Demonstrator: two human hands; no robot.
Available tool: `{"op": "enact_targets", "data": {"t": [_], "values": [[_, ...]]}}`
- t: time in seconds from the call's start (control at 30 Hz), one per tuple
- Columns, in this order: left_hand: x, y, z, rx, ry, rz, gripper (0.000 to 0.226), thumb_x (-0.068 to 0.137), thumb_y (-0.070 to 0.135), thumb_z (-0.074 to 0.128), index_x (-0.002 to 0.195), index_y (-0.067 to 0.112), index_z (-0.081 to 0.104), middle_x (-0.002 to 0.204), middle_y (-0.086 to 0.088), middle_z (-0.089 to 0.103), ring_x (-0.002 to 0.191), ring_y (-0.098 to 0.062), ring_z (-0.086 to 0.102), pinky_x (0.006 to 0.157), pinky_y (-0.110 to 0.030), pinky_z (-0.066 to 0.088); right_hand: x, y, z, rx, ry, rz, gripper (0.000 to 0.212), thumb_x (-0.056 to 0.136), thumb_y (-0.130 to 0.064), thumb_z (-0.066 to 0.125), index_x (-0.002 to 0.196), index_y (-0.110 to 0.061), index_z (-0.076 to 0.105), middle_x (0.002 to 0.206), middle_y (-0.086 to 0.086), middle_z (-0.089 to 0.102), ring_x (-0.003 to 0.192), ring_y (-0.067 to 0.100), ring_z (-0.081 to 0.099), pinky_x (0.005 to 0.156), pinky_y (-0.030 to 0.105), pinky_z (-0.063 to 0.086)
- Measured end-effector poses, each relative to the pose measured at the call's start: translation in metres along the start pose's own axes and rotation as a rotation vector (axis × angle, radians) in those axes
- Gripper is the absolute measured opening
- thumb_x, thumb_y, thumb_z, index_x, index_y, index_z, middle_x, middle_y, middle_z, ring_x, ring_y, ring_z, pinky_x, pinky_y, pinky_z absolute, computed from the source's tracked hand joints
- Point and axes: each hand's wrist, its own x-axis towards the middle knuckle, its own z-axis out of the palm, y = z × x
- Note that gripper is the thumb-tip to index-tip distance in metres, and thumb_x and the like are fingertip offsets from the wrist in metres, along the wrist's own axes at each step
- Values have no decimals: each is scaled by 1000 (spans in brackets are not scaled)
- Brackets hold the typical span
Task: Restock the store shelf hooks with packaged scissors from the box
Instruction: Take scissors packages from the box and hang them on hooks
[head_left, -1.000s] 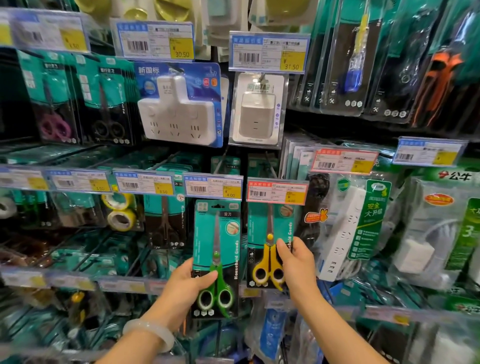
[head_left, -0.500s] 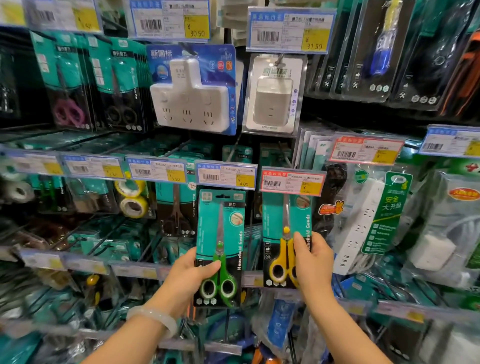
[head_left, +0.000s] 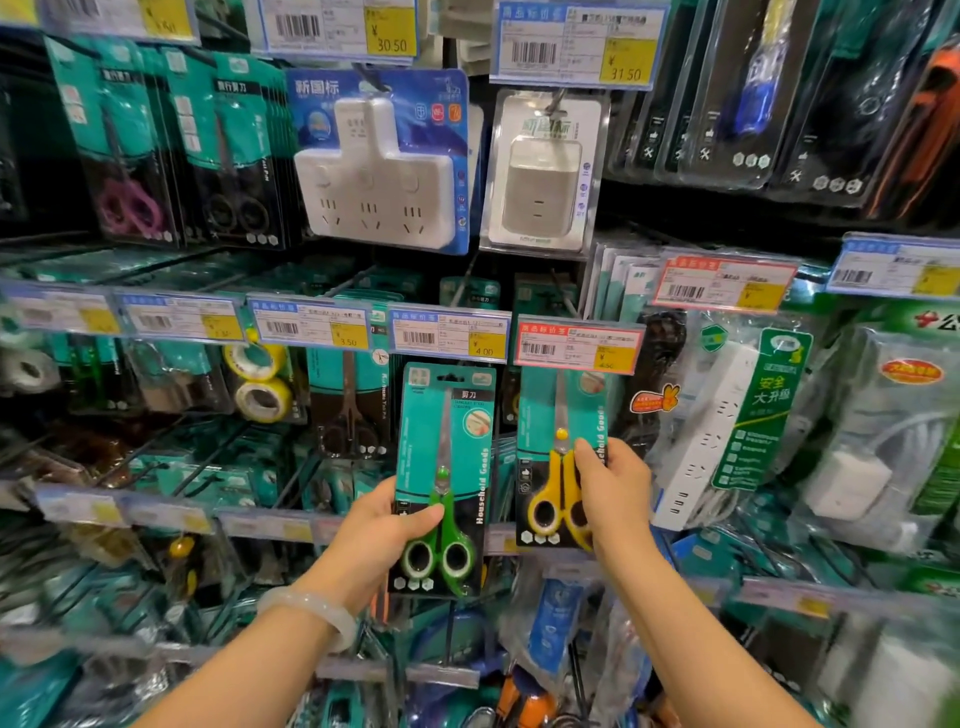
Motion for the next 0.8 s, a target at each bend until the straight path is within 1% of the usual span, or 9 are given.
{"op": "enact_targets", "data": {"t": [0.17,0.27,0.4,0.57,0.67,0.73,0.8], "values": [[1,-3,2,-25,13,-21,27,85,-4,60,109,9,62,105,-13,72,100,-32,67,97,-51,47,9,-6,12,-84,20,-11,38,95,-14,47,61,-18,29,60,-2,32,54,13,29,52,30,23],[-1,-4,1,-32,9,-17,25,85,-4,60,105,11,63,102,-13,73,98,-32,68,95,-51,48,1,-5,14,-37,59,-21,37,96,-13,46,62,-19,31,62,-3,34,55,11,31,53,29,24],[-5,-3,-1,-29,-10,-9,25,86,-3,59,105,12,64,102,-11,73,98,-30,68,95,-49,49,-16,-5,4,-63,65,-73,35,95,-14,48,62,-19,36,60,-3,38,54,10,33,51,25,24],[-7,-4,-4,-32,6,-22,25,87,-3,58,107,11,64,102,-11,73,97,-30,68,93,-48,50,-18,-11,-8,-56,71,-104,38,92,-23,54,58,-17,39,54,-3,40,50,12,34,50,27,26],[-7,-3,-3,-19,8,-30,26,87,-2,58,109,11,63,102,-10,73,97,-29,69,93,-48,50,-10,-11,-7,-65,79,-82,45,89,-28,57,55,-15,32,52,-1,34,50,15,30,50,29,25],[-7,-2,-1,-18,8,-32,25,87,-2,59,108,10,63,102,-10,73,97,-29,69,94,-48,50,-5,-9,-7,-64,89,-64,46,87,-32,59,56,-14,31,53,3,32,52,18,29,53,30,24],[-7,-1,0,-19,5,-32,25,86,-3,59,107,11,63,102,-10,73,98,-29,68,94,-48,49,0,-7,-9,-77,105,-59,48,87,-32,59,55,-15,28,53,3,29,53,19,27,53,31,23]]}}
